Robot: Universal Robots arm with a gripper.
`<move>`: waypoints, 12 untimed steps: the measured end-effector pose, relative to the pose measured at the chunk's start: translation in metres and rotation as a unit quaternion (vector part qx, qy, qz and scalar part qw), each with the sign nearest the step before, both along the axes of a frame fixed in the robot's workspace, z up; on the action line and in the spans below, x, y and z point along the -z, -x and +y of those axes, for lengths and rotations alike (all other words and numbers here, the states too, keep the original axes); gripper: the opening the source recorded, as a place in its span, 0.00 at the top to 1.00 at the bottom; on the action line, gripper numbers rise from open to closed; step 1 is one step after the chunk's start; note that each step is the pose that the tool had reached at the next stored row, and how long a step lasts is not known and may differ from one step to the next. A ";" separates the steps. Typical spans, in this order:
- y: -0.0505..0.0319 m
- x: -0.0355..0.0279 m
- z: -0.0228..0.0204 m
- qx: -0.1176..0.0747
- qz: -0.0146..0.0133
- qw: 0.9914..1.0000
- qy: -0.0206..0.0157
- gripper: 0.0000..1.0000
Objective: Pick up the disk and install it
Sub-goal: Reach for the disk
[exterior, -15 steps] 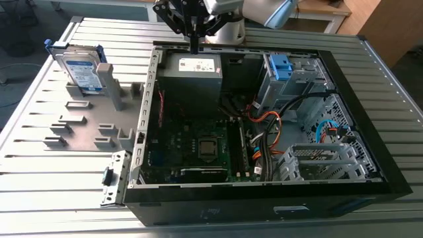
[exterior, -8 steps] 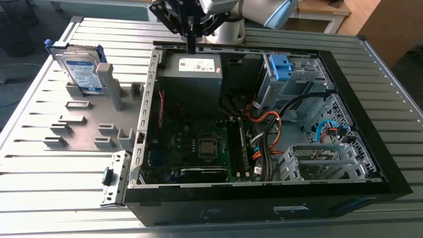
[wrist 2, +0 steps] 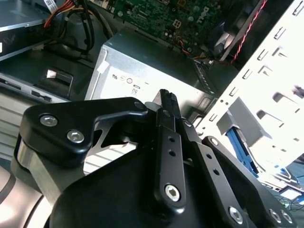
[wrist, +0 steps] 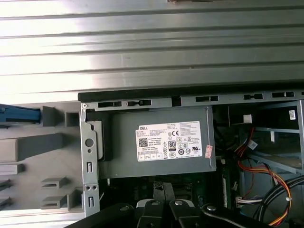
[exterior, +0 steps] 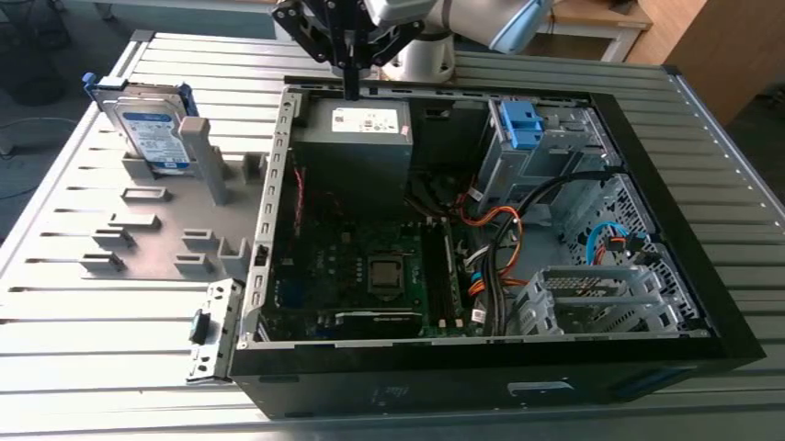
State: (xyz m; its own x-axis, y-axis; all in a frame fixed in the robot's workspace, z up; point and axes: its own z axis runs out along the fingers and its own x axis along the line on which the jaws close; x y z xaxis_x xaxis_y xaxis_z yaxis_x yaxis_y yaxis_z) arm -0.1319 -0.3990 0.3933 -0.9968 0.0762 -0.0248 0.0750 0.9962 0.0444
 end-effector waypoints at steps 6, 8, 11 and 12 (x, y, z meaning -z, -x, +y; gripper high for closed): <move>0.0061 0.0000 0.0000 0.000 0.000 1.000 0.000 0.89; 0.0080 0.0000 0.0000 0.000 0.000 1.000 0.000 0.89; 0.0108 0.0000 0.0001 0.000 0.000 1.000 0.000 0.89; 0.0117 -0.0001 0.0000 0.000 0.000 1.000 0.000 0.89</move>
State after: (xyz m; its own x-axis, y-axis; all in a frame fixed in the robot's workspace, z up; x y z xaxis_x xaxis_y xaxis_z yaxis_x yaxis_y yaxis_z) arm -0.1435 -0.3989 0.3933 -0.9968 0.0762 -0.0251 0.0750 0.9962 0.0443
